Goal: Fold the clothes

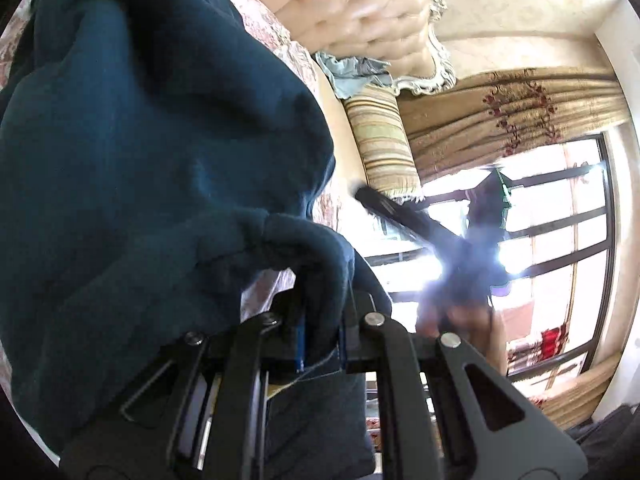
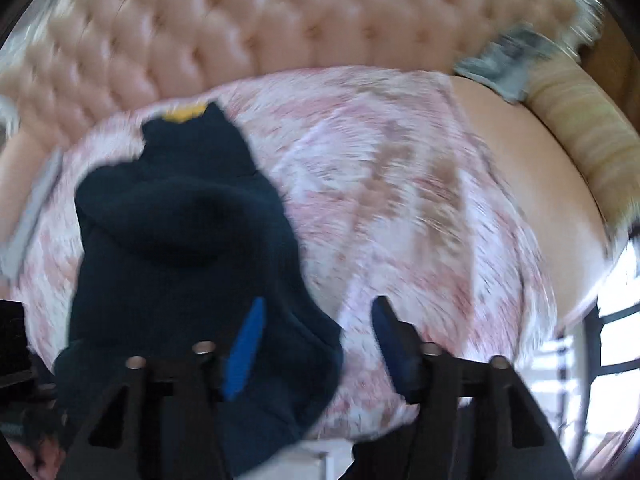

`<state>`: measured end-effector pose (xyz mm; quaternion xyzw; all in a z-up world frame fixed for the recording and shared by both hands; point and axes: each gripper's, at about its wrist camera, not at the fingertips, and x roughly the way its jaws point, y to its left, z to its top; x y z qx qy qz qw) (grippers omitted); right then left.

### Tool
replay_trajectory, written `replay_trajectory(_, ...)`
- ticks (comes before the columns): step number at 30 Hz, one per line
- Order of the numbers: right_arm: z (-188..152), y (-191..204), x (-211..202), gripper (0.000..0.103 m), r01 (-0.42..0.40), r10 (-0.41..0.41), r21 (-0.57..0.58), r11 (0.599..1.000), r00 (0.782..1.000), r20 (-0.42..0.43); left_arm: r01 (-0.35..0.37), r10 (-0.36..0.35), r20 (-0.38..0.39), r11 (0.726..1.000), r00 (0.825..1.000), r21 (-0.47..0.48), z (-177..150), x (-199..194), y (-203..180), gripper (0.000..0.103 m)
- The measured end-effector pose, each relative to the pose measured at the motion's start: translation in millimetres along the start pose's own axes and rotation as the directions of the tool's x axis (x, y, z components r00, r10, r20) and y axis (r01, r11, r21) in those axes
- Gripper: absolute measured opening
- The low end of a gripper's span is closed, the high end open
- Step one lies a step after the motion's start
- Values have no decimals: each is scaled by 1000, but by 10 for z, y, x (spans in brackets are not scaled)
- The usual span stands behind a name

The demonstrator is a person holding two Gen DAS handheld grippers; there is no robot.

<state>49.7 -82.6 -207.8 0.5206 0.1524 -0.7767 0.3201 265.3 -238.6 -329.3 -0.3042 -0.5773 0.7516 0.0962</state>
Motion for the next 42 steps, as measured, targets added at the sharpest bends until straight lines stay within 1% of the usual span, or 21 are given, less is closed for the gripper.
replay_trajectory(1, -61, -75, -94, 70, -35, 35, 29, 999, 999, 11, -14, 14, 4, 1000, 1000, -12, 24, 12, 20, 13)
replay_trajectory(4, -237, -171, -282, 73, -150, 150, 80, 985, 989, 4, -28, 29, 23, 998, 999, -47, 87, -5, 60, 13)
replay_trajectory(7, -402, -128, -376, 77, -267, 267, 52, 962, 964, -6, -29, 33, 43, 996, 999, -81, 148, -44, 89, 13)
replay_trajectory(9, -524, -43, -352, 80, -308, 309, 29, 951, 951, -31, -21, 25, 47, 996, 999, -88, 170, -46, 78, 13)
replay_trajectory(12, -650, 123, -202, 80, -348, 348, 25, 937, 934, -84, -9, 14, 51, 996, 999, -91, 170, -41, 9, 13)
replay_trajectory(14, -688, 252, -108, 80, -358, 358, 9, 934, 929, -97, -5, 9, 49, 996, 999, -86, 162, -17, -59, 13)
replay_trajectory(18, -740, 564, -26, 80, -363, 355, -78, 928, 930, -97, -15, 19, 45, 997, 999, -70, 159, 32, -189, 13)
replay_trajectory(22, -791, 737, -99, 80, -437, 425, -123, 891, 898, -113, -3, 6, 40, 998, 999, -57, 160, 37, -213, 13)
replay_trajectory(24, -805, 768, -172, 80, -453, 441, -148, 879, 891, -103, 3, -1, 37, 999, 999, -50, 160, 40, -225, 13)
replay_trajectory(26, -791, 768, -167, 81, -449, 440, -146, 882, 894, -86, 9, -7, 35, 999, 999, -44, 161, 43, -238, 13)
replay_trajectory(27, -782, 767, -149, 81, -456, 449, -139, 879, 890, -84, 12, -10, 34, 999, 999, -40, 160, 44, -246, 13)
replay_trajectory(29, -757, 766, -65, 80, -497, 489, -105, 861, 867, -94, 6, -6, 37, 1000, 999, -21, 166, 34, -296, 13)
replay_trajectory(30, -742, 765, -44, 76, -515, 507, -93, 852, 856, -97, 2, -1, 40, 1000, 999, -10, 174, 18, -318, 13)
replay_trajectory(31, -723, 764, -52, 47, -530, 522, -88, 844, 848, -97, -3, 3, 44, 1000, 999, 2, 183, 2, -340, 13)
replay_trajectory(33, -687, 802, -145, 15, -549, 542, -132, 825, 836, -92, -13, 12, 51, 1000, 999, 24, 201, -30, -384, 13)
replay_trajectory(35, -686, 873, -291, 13, -542, 538, -211, 814, 839, -78, -11, 8, 59, 999, 998, 40, 233, -66, -427, 19)
replay_trajectory(36, -682, 904, -357, 13, -537, 537, -241, 808, 840, -74, -6, 3, 66, 999, 998, 41, 247, -96, -429, 35)
replay_trajectory(37, -673, 930, -415, 13, -534, 535, -257, 805, 842, -74, 8, -11, 72, 999, 997, 43, 262, -132, -439, 58)
replay_trajectory(39, -598, 928, -541, 13, -532, 538, -264, 804, 841, -57, 54, -58, 74, 997, 996, 58, 266, -255, -475, 66)
replay_trajectory(40, -532, 888, -611, 13, -550, 559, -246, 798, 828, -38, 75, -81, 80, 994, 993, 76, 249, -364, -502, 67)
replay_trajectory(42, -366, 791, -776, 13, -581, 596, -210, 787, 803, 11, 85, -96, 107, 991, 990, 101, 197, -586, -514, 67)
